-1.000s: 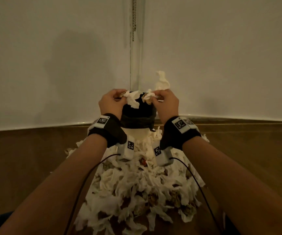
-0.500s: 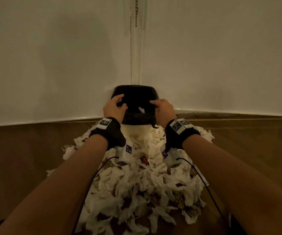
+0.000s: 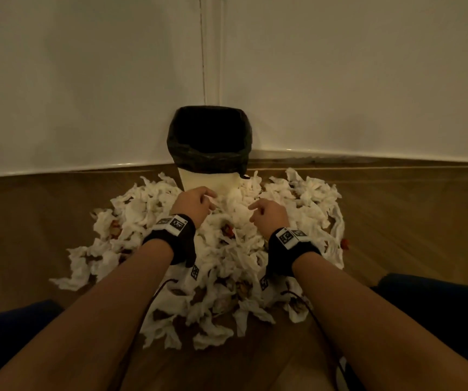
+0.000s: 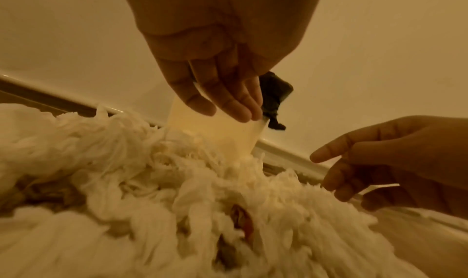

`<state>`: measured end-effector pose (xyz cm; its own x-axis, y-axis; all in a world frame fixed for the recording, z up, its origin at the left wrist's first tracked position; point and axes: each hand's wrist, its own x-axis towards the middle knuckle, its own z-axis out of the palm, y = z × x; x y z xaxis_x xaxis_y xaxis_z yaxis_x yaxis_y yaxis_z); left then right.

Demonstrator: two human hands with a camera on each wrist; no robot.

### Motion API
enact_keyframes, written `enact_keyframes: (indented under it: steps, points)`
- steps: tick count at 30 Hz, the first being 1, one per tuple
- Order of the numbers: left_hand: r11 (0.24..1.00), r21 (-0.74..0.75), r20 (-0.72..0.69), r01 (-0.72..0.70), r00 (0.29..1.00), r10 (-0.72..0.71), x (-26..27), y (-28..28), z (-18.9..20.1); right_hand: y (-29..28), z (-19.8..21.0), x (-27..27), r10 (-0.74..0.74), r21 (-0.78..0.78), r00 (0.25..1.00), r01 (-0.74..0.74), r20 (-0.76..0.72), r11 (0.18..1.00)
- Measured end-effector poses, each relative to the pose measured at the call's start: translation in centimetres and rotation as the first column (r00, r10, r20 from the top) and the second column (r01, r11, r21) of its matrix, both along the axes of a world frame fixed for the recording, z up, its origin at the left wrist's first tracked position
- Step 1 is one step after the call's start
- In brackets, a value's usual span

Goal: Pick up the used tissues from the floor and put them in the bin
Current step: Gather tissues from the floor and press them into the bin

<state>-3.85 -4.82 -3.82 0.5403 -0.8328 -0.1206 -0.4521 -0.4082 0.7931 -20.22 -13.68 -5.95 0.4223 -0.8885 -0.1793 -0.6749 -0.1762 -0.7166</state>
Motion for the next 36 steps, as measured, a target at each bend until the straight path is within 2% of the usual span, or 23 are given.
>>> enact_keyframes:
  steps: [2, 4, 7, 9, 11, 14, 16, 20, 24, 26, 28, 29, 31, 34, 36]
  points:
    - [0.992, 0.103, 0.049, 0.067, 0.996, -0.073, -0.6, 0.4, -0.9, 0.4, -1.3, -0.9, 0.015, 0.049, 0.998, -0.012, -0.068, 0.999]
    - [0.956, 0.229, 0.11, 0.184, 0.971, -0.214, -1.3, 0.7, -1.8, 0.8, -2.4, -1.5, 0.07, 0.096, 0.986, -0.056, -0.15, 0.994]
    - [0.823, 0.456, 0.247, 0.339, 0.84, -0.483, -2.3, 1.1, -3.0, 1.7, -3.5, -2.0, 0.196, 0.135, 0.95, -0.166, -0.244, 0.977]
    - [0.736, 0.567, 0.288, 0.37, 0.749, -0.597, -2.7, 1.4, -3.8, 2.4, -4.1, -2.0, 0.284, 0.151, 0.909, -0.248, -0.305, 0.957]
    - [0.706, 0.614, 0.31, 0.353, 0.714, -0.627, -2.7, 1.8, -4.5, 3.0, -4.9, -2.0, 0.356, 0.15, 0.85, -0.323, -0.389, 0.934]
    - [0.727, 0.6, 0.336, 0.334, 0.719, -0.609, -2.5, 2.3, -5.3, 4.1, -6.1, -2.2, 0.398, 0.123, 0.784, -0.388, -0.476, 0.913]
    - [0.718, 0.601, 0.338, 0.35, 0.703, -0.626, -2.3, 2.6, -5.7, 4.8, -6.9, -2.3, 0.397, 0.127, 0.775, -0.387, -0.492, 0.913]
    - [0.613, 0.701, 0.32, 0.365, 0.608, -0.727, -1.9, 3.3, -6.1, 5.5, -8.1, -2.5, 0.378, 0.116, 0.774, -0.374, -0.508, 0.92]
    - [0.526, 0.777, 0.281, 0.346, 0.556, -0.782, -1.9, 3.7, -6.1, 4.4, -7.8, -2.4, 0.242, 0.074, 0.901, -0.23, -0.362, 0.97]
    - [0.514, 0.786, 0.259, 0.342, 0.573, -0.778, -1.9, 3.7, -6.0, 3.5, -7.4, -2.2, 0.086, 0.112, 0.969, -0.061, -0.234, 0.992]
    - [0.51, 0.794, 0.242, 0.331, 0.598, -0.764, -2.0, 3.4, -6.0, 2.6, -7.2, -2.3, -0.139, 0.248, 0.987, 0.156, -0.086, 0.956]
    - [0.511, 0.8, 0.234, 0.315, 0.62, -0.749, -2.0, 3.2, -5.9, 2.3, -7.2, -2.3, -0.245, 0.36, 0.97, 0.231, -0.006, 0.904]
    - [0.551, 0.779, 0.234, 0.3, 0.677, -0.698, -2.1, 2.9, -5.6, 1.7, -7.0, -2.4, -0.399, 0.586, 0.91, 0.263, 0.112, 0.766]
    - [0.697, 0.652, 0.258, 0.299, 0.777, -0.574, -1.7, 2.7, -4.6, 1.7, -5.8, -2.9, -0.57, 0.813, 0.799, 0.198, 0.19, 0.548]
    - [0.787, 0.55, 0.231, 0.279, 0.855, -0.464, -1.2, 2.7, -3.8, 1.7, -4.8, -3.5, -0.633, 0.863, 0.735, 0.133, 0.244, 0.488]
